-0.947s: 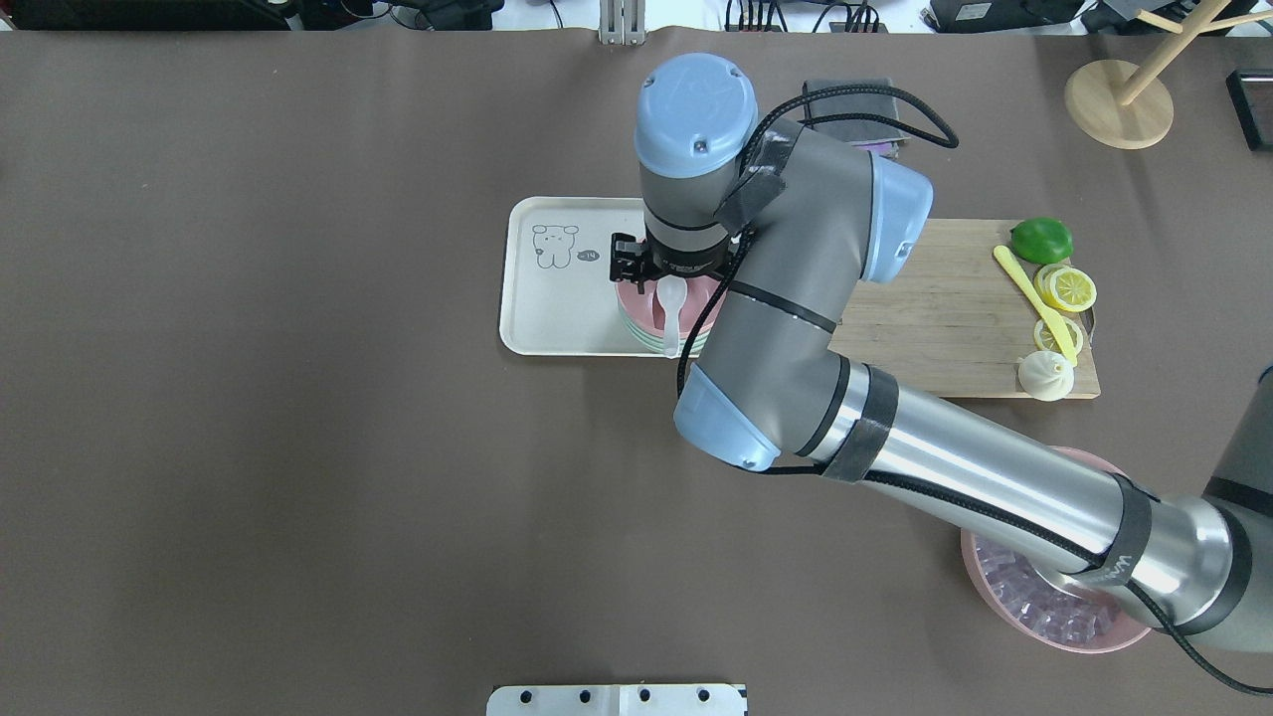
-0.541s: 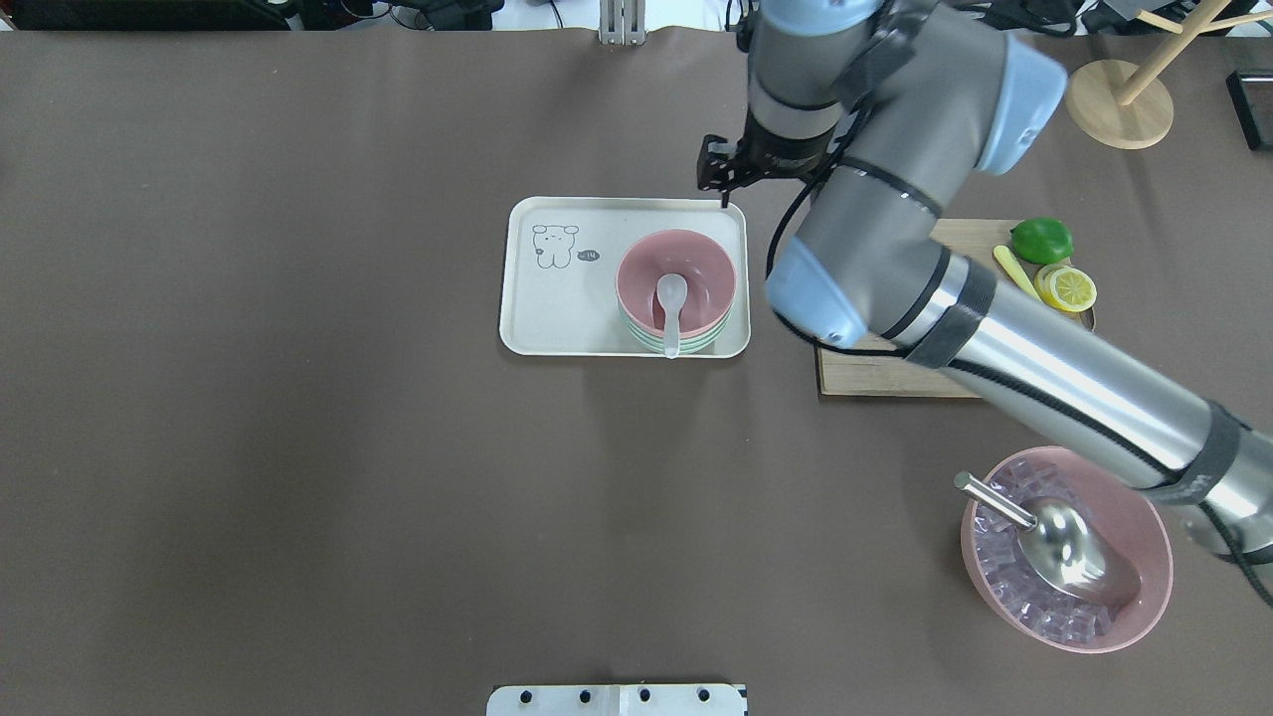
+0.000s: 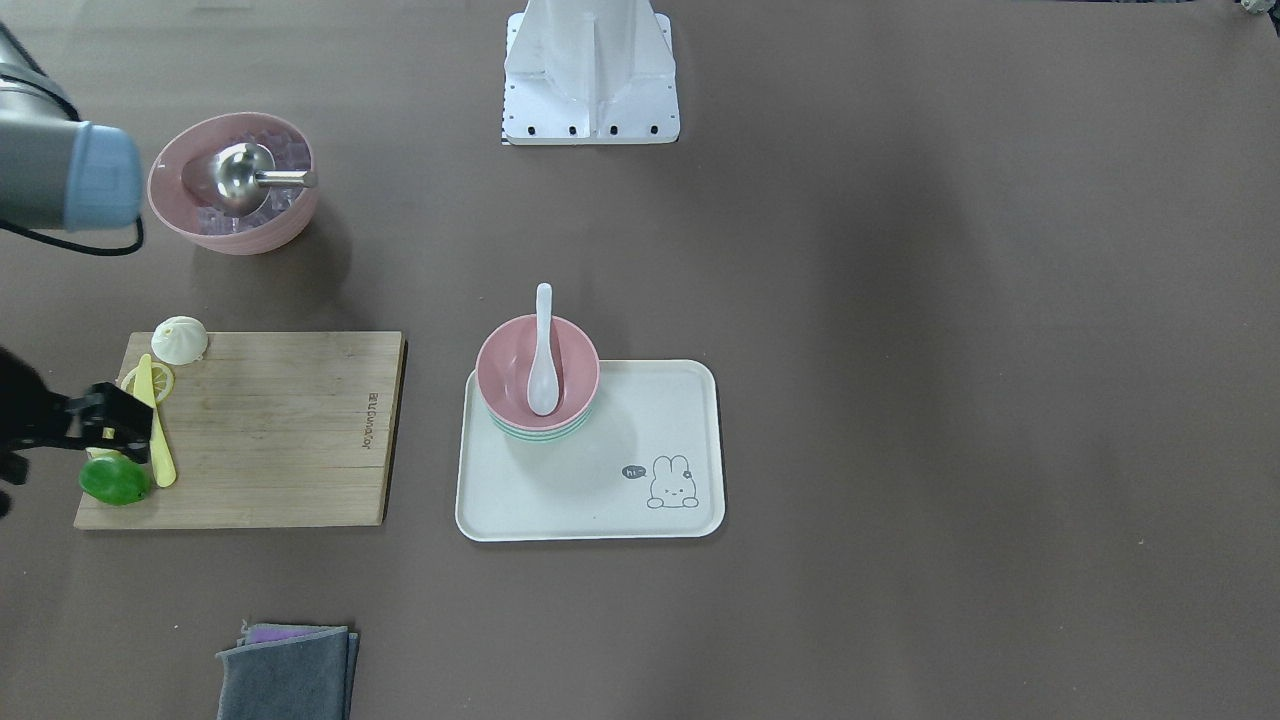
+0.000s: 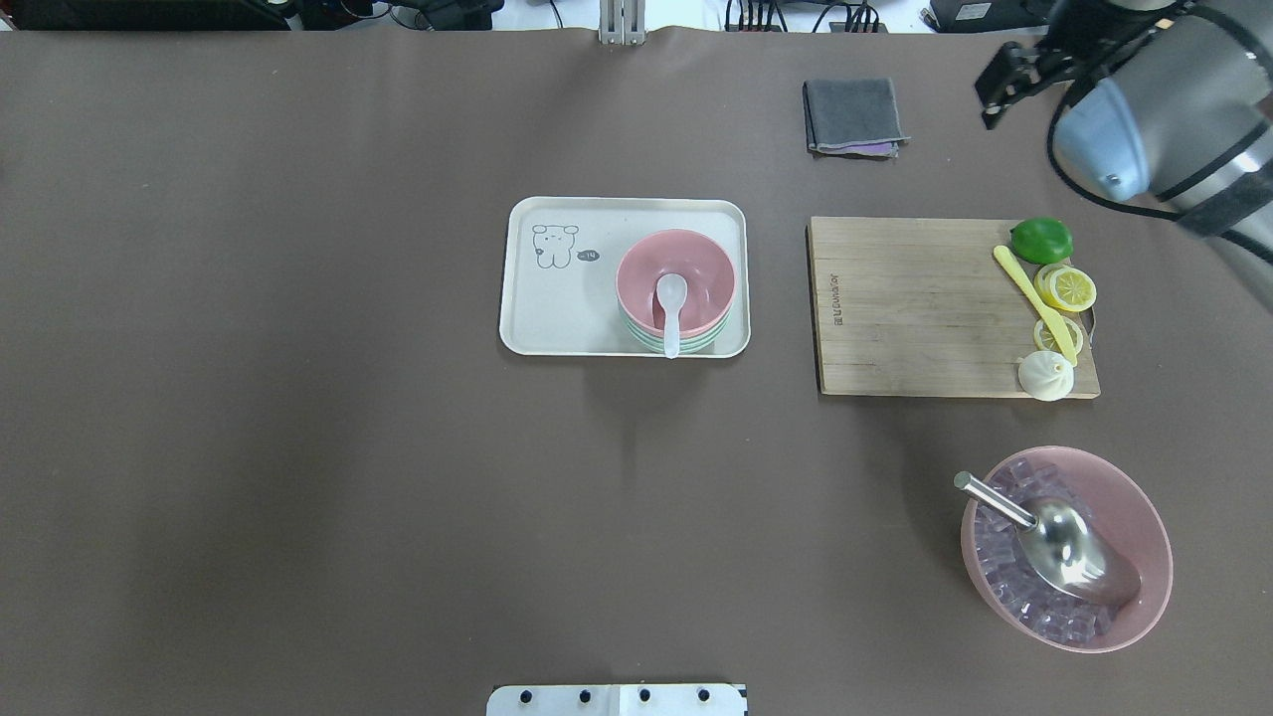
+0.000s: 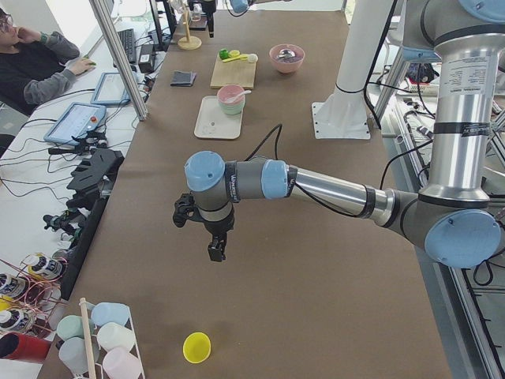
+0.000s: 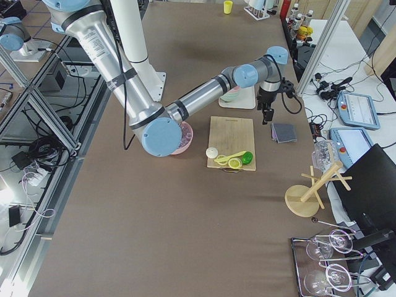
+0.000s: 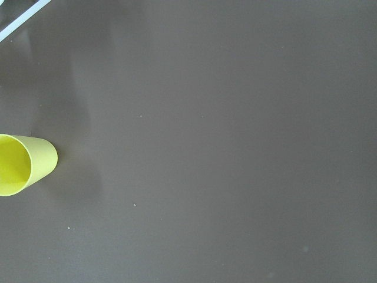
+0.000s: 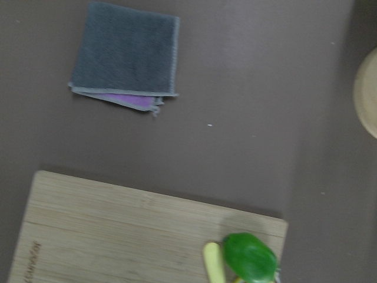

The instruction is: Stack pink bowl on green and place spoon

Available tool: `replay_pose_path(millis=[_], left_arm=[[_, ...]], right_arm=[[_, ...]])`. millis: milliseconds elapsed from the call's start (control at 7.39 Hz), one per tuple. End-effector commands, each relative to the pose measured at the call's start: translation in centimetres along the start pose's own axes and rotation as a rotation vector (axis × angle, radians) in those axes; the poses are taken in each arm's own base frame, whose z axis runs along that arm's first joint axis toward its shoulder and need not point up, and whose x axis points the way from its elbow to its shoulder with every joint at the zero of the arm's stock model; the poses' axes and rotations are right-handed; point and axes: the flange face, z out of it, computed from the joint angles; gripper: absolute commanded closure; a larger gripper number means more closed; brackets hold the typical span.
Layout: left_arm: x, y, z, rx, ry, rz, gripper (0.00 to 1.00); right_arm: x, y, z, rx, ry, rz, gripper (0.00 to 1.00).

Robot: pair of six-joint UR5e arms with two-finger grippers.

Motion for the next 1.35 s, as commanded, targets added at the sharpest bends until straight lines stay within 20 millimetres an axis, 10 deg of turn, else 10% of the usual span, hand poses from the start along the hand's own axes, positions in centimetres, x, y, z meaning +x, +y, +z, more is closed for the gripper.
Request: replay_pose_path(millis=[0,271,676,1218], left_arm=[[-0.1,0.9,0.1,0.03,-0.005,0.022,0.01],[0.7,4.0,-0.1,0.061,-0.009,0.046,0.01],[0.9,3.0,-0.4,0.076,-0.013,0.071,0.01],[-0.3,2.9,0.8,0.145,-0.027,0.135,0.01]], right_arm=[[14.5,6.5,0.2,-0.028,-0.01,-0.032,0.0],[23.5,12.3,0.2,-0.039,-0.003,-0.02,0.0],[31.4,19.7,0.2,-0.047,0.0,0.031,0.0],[31.5,23.1,-0.5,-0.031,0.0,0.135,0.0]])
